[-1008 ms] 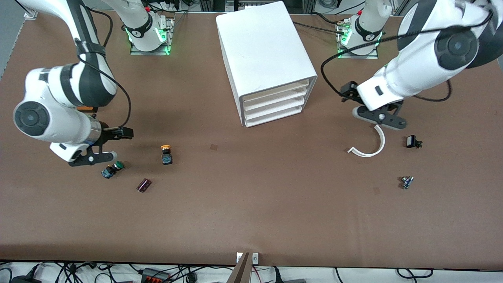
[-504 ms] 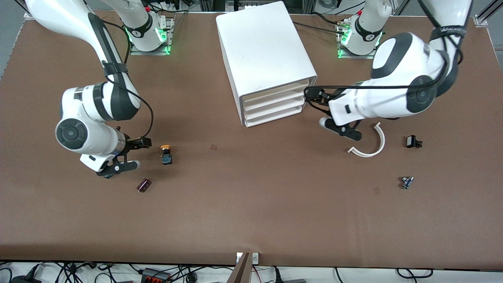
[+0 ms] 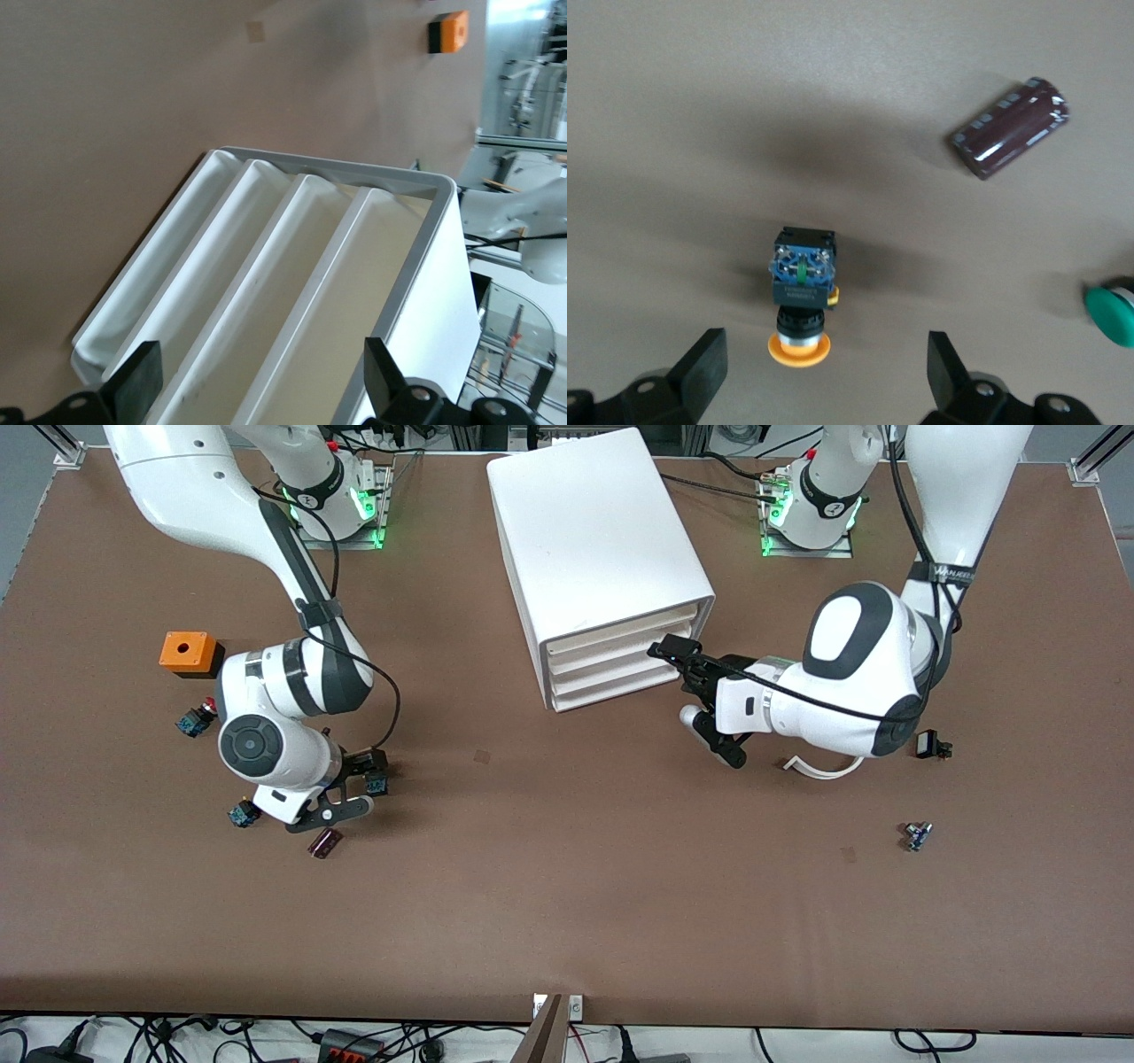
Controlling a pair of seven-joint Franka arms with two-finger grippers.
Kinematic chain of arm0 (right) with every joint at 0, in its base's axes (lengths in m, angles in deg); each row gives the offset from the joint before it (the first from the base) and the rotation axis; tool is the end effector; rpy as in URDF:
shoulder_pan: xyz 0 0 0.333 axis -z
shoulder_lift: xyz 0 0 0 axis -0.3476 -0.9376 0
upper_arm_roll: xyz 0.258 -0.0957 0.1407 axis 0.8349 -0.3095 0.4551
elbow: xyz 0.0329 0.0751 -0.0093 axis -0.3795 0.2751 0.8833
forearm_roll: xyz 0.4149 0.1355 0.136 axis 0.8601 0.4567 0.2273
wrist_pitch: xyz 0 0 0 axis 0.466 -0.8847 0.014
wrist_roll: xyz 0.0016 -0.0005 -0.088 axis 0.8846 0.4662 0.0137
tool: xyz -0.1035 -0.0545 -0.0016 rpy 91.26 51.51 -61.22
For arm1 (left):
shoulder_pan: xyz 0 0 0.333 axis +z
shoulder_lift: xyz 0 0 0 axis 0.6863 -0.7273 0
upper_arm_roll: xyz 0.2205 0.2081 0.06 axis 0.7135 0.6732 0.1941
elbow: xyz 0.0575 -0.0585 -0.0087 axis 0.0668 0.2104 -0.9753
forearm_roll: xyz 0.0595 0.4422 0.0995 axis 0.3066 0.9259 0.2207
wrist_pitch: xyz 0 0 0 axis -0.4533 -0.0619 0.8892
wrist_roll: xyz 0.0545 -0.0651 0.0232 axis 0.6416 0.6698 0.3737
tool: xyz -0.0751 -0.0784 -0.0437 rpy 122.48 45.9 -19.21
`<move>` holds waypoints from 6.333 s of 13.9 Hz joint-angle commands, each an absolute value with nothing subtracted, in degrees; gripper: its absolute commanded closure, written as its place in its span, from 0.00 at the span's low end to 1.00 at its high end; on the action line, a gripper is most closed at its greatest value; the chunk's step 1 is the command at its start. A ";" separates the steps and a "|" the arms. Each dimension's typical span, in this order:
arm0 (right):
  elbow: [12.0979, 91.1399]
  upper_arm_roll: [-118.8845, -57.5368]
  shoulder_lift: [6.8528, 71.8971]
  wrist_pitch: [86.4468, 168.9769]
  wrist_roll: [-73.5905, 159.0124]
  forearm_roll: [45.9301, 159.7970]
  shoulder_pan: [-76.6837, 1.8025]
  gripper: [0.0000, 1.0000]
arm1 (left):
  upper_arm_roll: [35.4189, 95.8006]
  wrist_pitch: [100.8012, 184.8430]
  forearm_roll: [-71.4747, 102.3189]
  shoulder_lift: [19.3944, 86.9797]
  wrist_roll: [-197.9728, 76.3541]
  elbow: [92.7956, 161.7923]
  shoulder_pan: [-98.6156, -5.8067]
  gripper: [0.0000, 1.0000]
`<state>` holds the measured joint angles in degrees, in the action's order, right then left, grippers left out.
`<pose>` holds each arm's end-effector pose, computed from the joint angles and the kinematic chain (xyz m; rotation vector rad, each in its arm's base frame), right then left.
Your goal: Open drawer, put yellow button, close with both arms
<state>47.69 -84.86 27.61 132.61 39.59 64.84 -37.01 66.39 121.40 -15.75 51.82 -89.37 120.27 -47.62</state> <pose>0.6866 0.1789 0.1806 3.0394 0.4648 -0.2576 0.6256 -0.3031 0.3235 2.2008 -0.6090 -0.4713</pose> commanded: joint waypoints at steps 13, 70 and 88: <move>47.78 -83.82 22.50 138.30 43.83 67.34 -37.04 0.00 | 66.18 109.25 -36.76 42.25 -121.11 131.38 -41.67 0.25; 10.08 -81.09 28.30 116.32 14.58 67.42 -61.46 1.00 | 69.70 110.04 -25.27 45.67 -69.23 107.57 -38.94 0.00; 10.17 -81.44 19.95 125.64 5.95 67.07 -68.86 1.00 | 70.40 110.56 18.96 47.08 -50.91 98.69 -43.34 0.00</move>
